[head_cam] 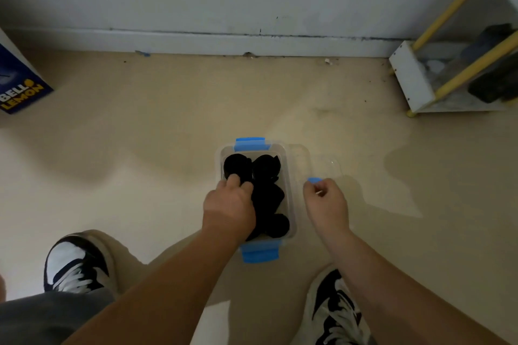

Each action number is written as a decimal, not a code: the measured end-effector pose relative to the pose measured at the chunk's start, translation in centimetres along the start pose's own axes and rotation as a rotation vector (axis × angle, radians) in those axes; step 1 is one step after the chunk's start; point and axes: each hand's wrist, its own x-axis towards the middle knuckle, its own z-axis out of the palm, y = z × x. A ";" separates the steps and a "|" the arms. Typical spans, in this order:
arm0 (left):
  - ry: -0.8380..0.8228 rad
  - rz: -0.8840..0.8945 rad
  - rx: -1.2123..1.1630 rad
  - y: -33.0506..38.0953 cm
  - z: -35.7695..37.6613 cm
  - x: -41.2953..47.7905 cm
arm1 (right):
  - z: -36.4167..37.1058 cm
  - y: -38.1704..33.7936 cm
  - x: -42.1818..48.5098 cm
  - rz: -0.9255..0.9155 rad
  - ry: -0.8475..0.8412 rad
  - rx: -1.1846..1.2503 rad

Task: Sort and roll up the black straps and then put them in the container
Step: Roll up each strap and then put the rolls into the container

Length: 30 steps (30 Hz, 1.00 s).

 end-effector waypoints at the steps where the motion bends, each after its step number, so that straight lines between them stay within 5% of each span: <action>1: -0.035 -0.027 -0.011 -0.3 0.1 -0.3 | -0.5 1.1 0.5 0.118 -0.024 0.041; 8: -0.101 0.071 0.096 -0.5 1.8 -2.1 | -0.2 7.5 0.1 0.727 -0.150 0.297; 15: -0.148 0.053 0.086 0.1 1.7 -1.6 | 0.7 8.8 2.6 0.891 -0.051 0.570; 25: -0.175 0.082 -0.103 -1.0 0.9 -1.1 | -0.3 6.1 2.2 0.810 0.079 0.693; 30: -0.230 -0.064 -0.440 -1.7 0.1 -1.3 | -2.1 0.9 0.6 0.436 0.162 0.658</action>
